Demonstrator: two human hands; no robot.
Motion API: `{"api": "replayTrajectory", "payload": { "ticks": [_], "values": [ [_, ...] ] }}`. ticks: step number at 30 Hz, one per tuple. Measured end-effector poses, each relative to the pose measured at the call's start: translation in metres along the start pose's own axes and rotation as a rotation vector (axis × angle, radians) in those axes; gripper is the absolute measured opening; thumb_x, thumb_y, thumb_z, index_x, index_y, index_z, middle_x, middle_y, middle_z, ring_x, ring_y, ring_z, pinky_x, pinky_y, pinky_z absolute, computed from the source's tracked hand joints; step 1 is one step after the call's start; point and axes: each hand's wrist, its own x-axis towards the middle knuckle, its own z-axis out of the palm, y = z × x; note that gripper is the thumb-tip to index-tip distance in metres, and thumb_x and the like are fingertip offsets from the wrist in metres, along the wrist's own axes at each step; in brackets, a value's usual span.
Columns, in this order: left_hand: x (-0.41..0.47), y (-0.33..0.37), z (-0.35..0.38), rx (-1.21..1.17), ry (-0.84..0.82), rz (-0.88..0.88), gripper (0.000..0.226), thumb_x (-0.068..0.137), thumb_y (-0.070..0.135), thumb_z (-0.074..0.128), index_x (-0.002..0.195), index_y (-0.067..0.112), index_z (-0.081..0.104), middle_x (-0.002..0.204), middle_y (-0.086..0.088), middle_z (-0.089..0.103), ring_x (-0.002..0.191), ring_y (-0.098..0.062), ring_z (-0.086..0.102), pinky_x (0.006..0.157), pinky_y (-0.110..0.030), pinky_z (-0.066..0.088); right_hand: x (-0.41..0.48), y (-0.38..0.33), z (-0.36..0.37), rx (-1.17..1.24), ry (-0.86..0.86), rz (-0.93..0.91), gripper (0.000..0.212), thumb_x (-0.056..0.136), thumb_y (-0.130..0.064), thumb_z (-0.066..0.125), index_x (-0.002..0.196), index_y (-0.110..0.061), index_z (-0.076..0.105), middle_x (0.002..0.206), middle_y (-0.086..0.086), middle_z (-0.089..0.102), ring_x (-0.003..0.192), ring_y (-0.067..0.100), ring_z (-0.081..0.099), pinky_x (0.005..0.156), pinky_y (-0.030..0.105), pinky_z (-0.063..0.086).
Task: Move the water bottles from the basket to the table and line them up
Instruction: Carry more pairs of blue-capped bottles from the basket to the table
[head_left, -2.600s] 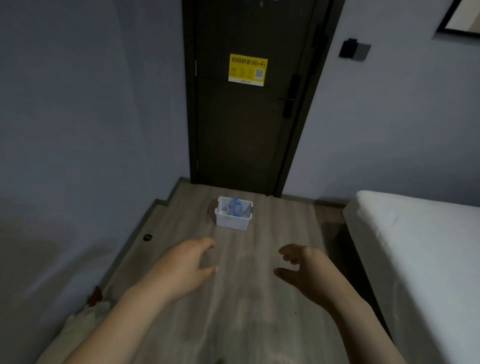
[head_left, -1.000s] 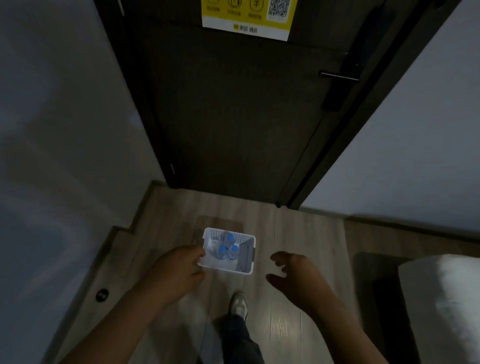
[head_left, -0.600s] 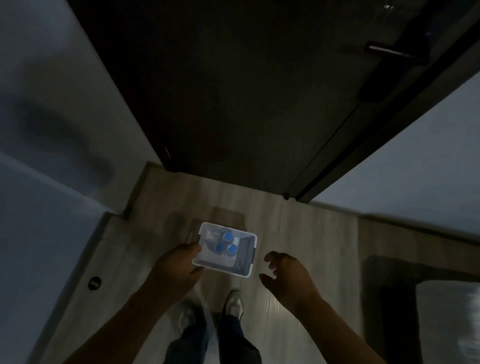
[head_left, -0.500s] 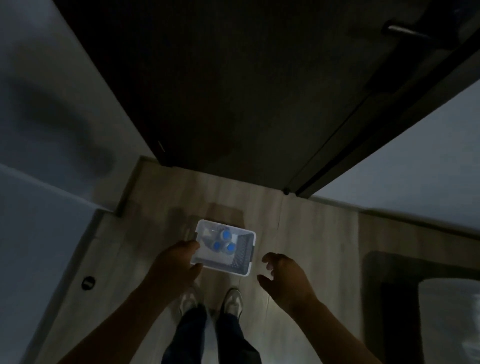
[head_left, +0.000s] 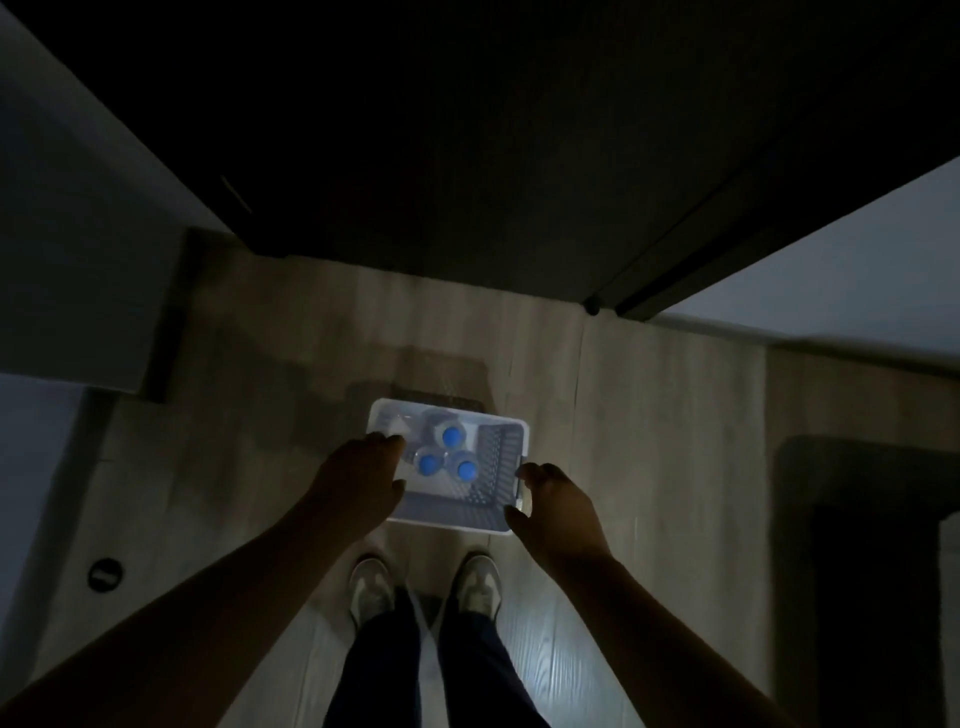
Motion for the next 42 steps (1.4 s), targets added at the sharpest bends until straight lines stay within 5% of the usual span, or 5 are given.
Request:
{"api": "replayTrajectory", "payload": {
  "ticks": [19,25,35,42],
  "values": [
    [0.134,-0.066,0.148,0.111,-0.050,0.132,0.036,0.092,0.029,0.053,0.125,0.015,0.047,0.119,-0.005,0.057,0.107,-0.021,0.058,0.090,-0.033,0.047,0.150,0.041,0.191,0.065,0.107,0.109,0.049,0.087,-0.032,0.064,0.131,-0.020,0.046,0.127,0.002,0.054,0.112,0.017,0.058,0.095,0.031,0.050],
    [0.146,-0.065,0.160,0.069,-0.009,0.149,0.035,0.090,0.030,0.056,0.121,0.013,0.050,0.116,-0.007,0.059,0.103,-0.023,0.059,0.084,-0.035,0.048,0.169,0.051,0.210,0.083,0.140,0.103,0.044,0.088,-0.030,0.064,0.126,-0.019,0.046,0.125,0.003,0.053,0.110,0.019,0.058,0.092,0.030,0.050],
    [0.177,-0.041,0.162,0.016,0.031,0.222,0.050,0.086,0.032,0.063,0.128,0.010,0.049,0.124,-0.009,0.058,0.113,-0.025,0.056,0.095,-0.038,0.045,0.175,0.067,0.220,0.088,0.215,0.042,0.043,0.083,-0.031,0.068,0.118,-0.021,0.046,0.113,0.001,0.059,0.097,0.017,0.062,0.081,0.029,0.052],
    [0.196,-0.023,0.165,0.094,-0.120,0.217,0.044,0.088,0.029,0.061,0.127,0.014,0.046,0.129,-0.009,0.046,0.110,-0.024,0.054,0.092,-0.036,0.046,0.177,0.070,0.222,0.086,0.223,0.010,0.043,0.083,-0.034,0.068,0.118,-0.022,0.047,0.111,0.001,0.060,0.095,0.017,0.063,0.077,0.026,0.048]
  ]
}}
